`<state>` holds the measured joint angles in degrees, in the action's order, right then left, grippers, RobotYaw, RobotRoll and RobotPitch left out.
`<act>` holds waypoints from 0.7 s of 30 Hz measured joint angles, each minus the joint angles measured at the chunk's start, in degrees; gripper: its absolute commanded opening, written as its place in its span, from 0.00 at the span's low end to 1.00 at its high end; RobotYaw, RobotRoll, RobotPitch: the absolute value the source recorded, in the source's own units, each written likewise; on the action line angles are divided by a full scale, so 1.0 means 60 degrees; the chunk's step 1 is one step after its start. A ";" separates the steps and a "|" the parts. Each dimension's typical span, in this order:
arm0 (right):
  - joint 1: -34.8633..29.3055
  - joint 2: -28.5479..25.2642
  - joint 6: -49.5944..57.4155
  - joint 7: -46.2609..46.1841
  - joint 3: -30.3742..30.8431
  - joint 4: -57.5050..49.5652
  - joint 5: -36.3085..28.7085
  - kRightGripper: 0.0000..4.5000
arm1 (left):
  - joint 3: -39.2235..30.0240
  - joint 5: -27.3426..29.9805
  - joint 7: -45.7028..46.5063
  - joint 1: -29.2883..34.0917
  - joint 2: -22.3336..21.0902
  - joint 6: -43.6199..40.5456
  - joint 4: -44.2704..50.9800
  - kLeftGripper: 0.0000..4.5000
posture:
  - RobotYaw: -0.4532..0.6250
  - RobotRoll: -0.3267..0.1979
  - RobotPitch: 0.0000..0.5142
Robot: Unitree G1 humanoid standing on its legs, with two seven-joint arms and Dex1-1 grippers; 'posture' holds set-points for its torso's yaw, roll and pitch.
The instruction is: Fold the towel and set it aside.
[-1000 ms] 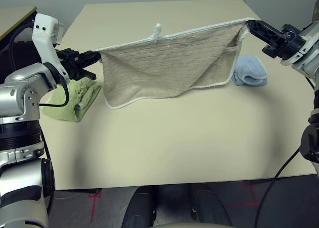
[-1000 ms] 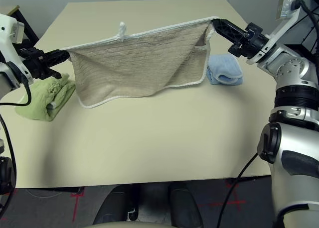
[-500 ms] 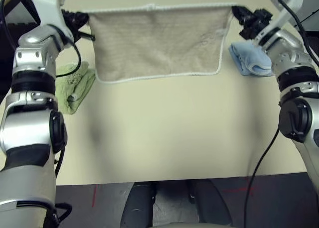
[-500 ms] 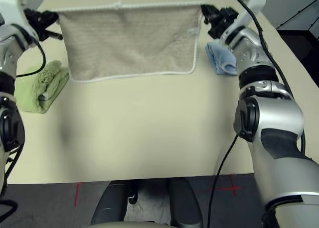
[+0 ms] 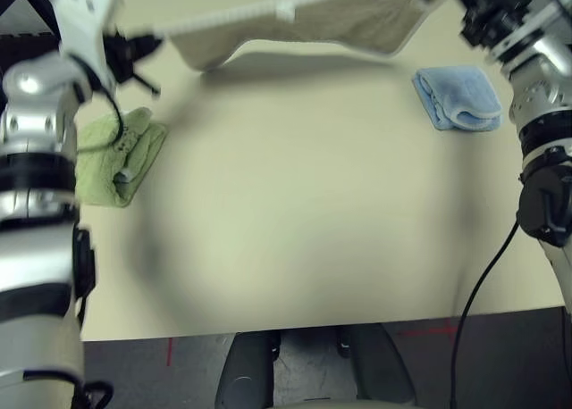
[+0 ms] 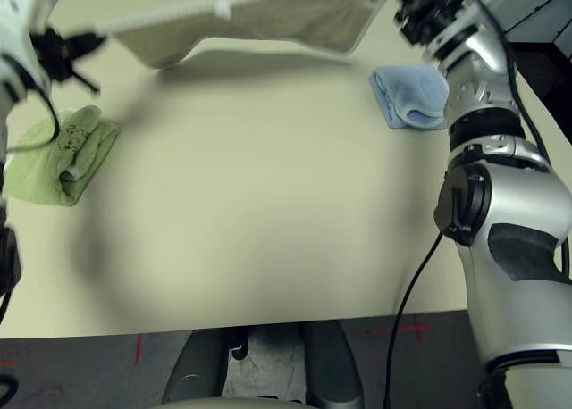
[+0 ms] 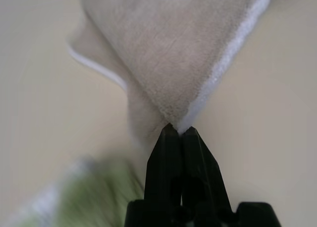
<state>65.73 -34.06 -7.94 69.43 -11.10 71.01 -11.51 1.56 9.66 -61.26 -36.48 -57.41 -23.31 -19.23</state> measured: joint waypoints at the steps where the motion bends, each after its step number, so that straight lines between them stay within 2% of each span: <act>1: -0.0389 -0.0159 0.0104 0.0637 0.0351 -0.0182 0.0215 0.00 | -0.0002 0.0077 -0.0226 0.0460 -0.0278 -0.0357 0.0550 0.01 | 0.44 0.62 0.48; 3: -0.1142 -0.0578 0.0180 0.1880 0.0991 -0.0535 0.0618 0.00 | -0.0077 0.0330 -0.0669 0.1333 -0.0775 -0.0959 0.1504 0.01 | 0.44 0.62 0.48; 6: -0.1531 -0.0927 0.0172 0.2860 0.1566 -0.1008 0.1007 0.00 | -0.0082 0.0541 -0.1210 0.2157 -0.1237 -0.1422 0.2399 0.01 | 0.44 0.62 0.47; 9: -0.1518 -0.1261 0.0121 0.3395 0.1861 -0.1410 0.1151 0.00 | -0.0081 0.0645 -0.1588 0.2433 -0.1585 -0.1497 0.2845 0.01 | 0.44 0.62 0.46; 11: -0.1580 -0.1594 0.0090 0.3724 0.2524 -0.1787 0.1191 0.00 | -0.0074 0.0649 -0.1680 0.2450 -0.1706 -0.1426 0.3007 0.01 | 0.45 0.62 0.45; 16: -0.2056 -0.2524 0.0768 0.3817 0.4435 -0.3211 0.0130 0.00 | -0.0065 0.0656 -0.1723 0.2437 -0.1725 -0.1304 0.3113 0.01 | 0.44 0.62 0.44; 21: -0.2294 -0.3511 0.1682 0.3823 0.5784 -0.4684 -0.1175 0.00 | -0.0066 0.0797 -0.2190 0.2723 -0.2004 -0.1528 0.3438 0.01 | 0.45 0.62 0.44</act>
<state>51.96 -55.12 2.15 92.37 23.61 42.90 -18.56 1.16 14.44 -74.40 -20.15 -69.44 -32.47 1.40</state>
